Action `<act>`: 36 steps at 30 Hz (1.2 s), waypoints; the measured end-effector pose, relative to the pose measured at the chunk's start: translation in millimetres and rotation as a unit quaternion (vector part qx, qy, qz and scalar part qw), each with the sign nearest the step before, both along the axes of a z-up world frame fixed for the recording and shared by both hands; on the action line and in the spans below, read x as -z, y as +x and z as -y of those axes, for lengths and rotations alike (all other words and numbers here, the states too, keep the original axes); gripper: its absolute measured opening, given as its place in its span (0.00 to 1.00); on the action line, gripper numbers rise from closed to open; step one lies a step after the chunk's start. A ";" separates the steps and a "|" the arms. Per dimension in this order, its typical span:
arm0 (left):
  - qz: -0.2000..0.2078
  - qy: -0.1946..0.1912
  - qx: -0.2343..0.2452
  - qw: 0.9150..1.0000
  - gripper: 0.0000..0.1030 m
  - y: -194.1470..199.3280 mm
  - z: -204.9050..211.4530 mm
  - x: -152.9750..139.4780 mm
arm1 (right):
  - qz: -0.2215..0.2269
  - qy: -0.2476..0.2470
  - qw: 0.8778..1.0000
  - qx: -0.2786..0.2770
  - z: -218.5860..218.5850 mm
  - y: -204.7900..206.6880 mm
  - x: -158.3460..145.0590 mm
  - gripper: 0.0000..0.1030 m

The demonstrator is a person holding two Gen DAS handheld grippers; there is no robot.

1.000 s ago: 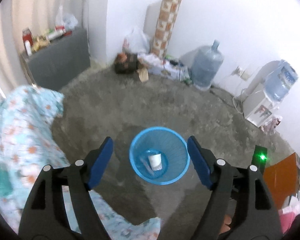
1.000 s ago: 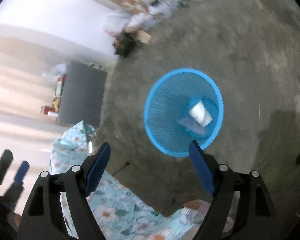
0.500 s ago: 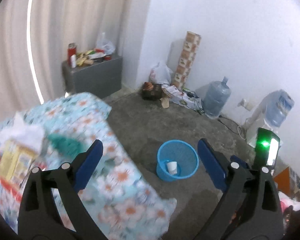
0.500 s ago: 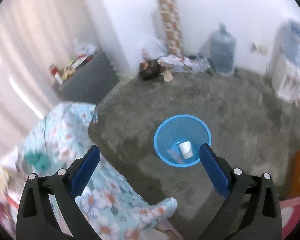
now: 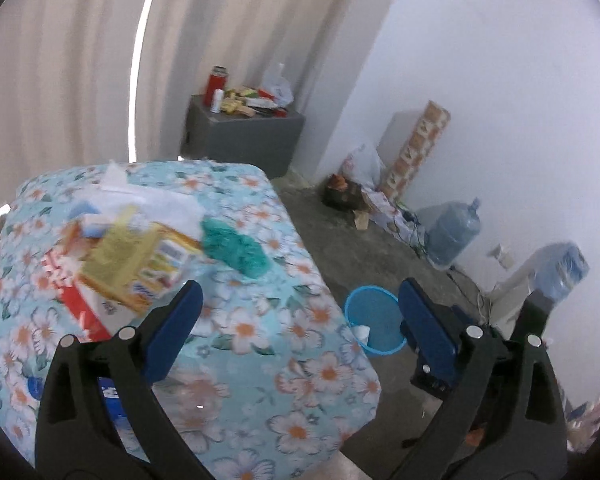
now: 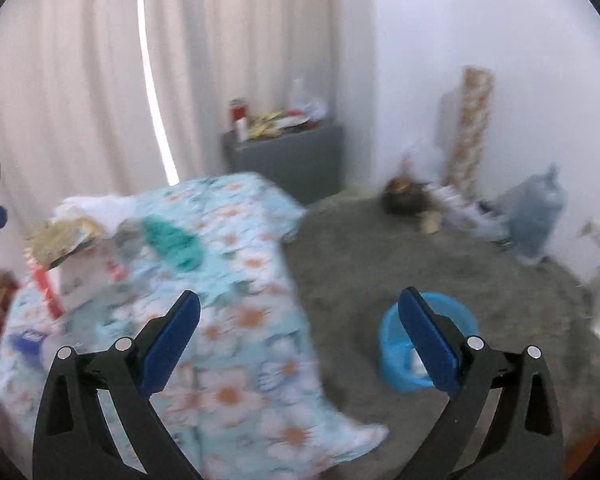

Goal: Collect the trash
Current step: 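Grasp the yellow snack bag with the left tool while the right tool grasps the teal bag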

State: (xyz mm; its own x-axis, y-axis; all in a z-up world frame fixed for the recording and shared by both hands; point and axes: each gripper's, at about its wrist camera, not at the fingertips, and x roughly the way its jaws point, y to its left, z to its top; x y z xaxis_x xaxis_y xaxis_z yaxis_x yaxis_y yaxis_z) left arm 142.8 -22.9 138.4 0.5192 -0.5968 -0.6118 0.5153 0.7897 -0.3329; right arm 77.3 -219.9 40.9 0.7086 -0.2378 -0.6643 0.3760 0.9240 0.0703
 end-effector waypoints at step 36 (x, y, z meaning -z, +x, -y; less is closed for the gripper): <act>-0.067 -0.044 -0.079 0.994 0.64 60.8 -106.3 93.7 | -0.030 0.367 0.923 -0.111 12.8 134.4 83.6 0.82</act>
